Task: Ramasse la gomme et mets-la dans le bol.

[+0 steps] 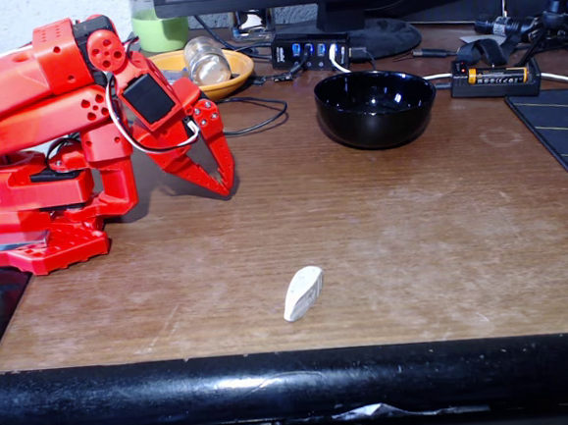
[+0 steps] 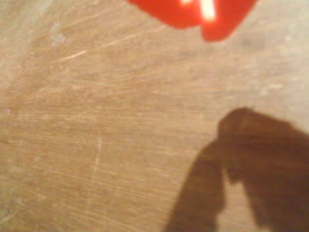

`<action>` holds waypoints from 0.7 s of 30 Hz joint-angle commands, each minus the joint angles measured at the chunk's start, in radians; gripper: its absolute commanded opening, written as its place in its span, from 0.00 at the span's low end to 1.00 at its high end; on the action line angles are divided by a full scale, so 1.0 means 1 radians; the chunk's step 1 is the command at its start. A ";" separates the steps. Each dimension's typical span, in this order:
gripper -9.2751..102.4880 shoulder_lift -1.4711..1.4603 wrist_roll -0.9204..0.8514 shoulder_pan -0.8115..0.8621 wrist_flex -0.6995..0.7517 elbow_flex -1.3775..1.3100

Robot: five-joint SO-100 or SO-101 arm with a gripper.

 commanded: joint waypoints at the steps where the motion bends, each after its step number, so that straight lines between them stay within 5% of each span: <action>1: 0.03 -0.006 -0.009 -0.005 0.005 0.020; 21: 0.03 -0.006 -0.012 0.006 -0.025 0.017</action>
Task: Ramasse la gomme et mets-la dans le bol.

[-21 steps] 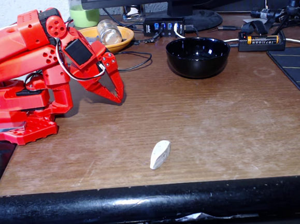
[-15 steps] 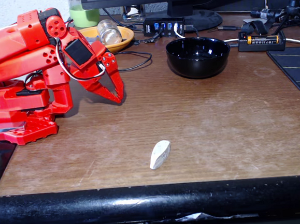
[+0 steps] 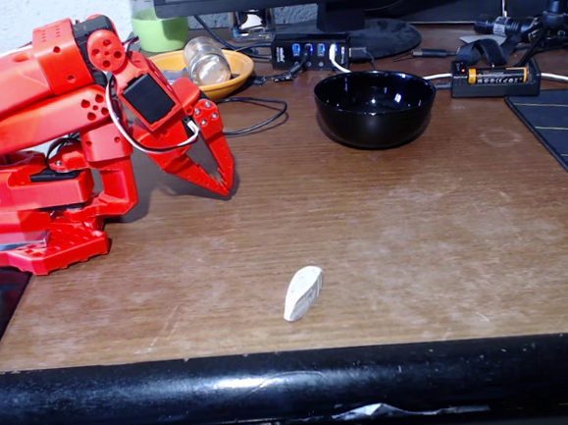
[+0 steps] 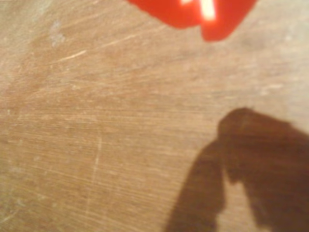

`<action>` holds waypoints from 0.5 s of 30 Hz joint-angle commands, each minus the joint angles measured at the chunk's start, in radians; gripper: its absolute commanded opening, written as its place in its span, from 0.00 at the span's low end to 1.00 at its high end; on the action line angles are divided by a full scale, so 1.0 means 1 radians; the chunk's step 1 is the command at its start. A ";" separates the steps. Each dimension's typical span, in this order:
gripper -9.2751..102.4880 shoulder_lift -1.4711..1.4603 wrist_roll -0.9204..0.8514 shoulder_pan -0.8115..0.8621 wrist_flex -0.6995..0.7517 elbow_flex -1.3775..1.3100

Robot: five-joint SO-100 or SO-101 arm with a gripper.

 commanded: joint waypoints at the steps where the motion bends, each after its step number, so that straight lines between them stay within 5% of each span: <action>1: 0.03 -0.012 -0.021 0.011 -0.026 0.012; 5: 0.03 -0.083 -0.017 0.021 -0.057 -0.067; 11: 0.03 -0.583 -0.054 0.061 -0.265 -0.272; 15: 0.03 -0.672 -0.161 0.117 -0.255 -0.382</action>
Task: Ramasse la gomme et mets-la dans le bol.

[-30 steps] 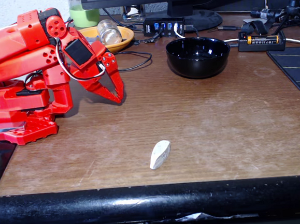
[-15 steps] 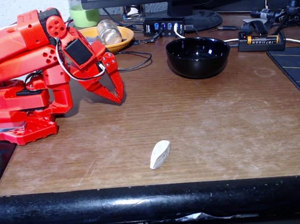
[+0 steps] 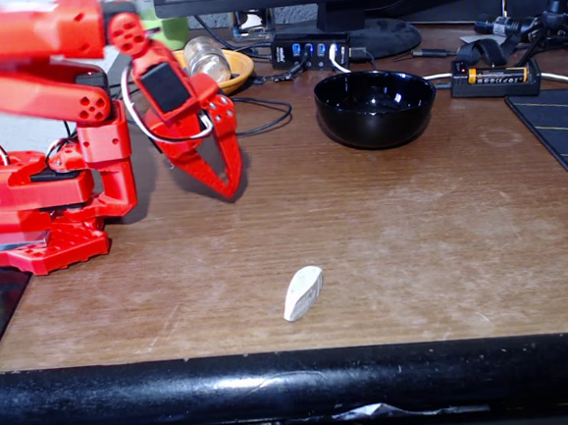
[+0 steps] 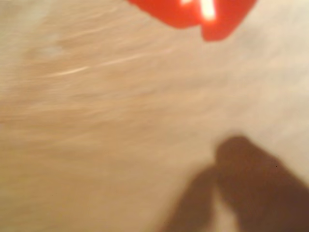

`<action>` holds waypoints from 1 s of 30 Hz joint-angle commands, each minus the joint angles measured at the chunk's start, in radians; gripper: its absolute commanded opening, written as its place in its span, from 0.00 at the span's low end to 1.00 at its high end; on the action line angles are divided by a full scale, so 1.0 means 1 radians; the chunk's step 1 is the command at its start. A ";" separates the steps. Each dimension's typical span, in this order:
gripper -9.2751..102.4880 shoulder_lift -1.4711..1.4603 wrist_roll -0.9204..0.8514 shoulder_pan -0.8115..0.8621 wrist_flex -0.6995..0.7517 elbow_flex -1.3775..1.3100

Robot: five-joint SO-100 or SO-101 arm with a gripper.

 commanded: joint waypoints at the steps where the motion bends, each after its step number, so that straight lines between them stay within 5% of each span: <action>1: 0.03 -0.083 -0.120 0.046 -0.002 -0.163; 25: 0.18 -0.522 -0.480 0.313 0.238 -0.629; 30: 0.14 -0.526 -0.333 0.420 0.115 -0.635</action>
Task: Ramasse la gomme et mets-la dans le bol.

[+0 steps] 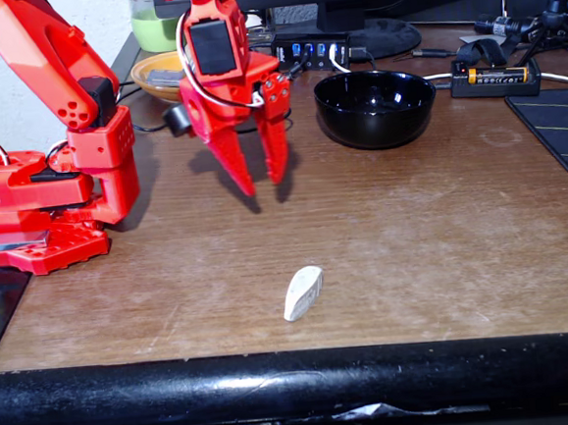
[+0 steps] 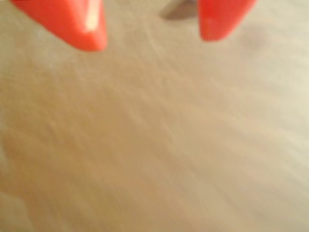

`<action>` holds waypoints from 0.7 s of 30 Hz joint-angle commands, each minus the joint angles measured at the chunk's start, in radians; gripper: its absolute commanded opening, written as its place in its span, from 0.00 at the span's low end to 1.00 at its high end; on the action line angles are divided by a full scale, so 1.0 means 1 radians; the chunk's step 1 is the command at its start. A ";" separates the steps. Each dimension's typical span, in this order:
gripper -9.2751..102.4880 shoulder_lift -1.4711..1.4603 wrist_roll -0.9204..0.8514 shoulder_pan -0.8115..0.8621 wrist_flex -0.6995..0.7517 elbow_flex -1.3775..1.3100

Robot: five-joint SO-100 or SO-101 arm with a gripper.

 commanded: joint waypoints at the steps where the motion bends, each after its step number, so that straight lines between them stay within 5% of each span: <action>1: 0.14 0.002 0.112 0.094 -0.104 -0.066; 8: 0.13 -0.014 0.285 0.207 -0.216 -0.080; 21: 0.28 -0.218 0.158 0.233 -0.176 -0.268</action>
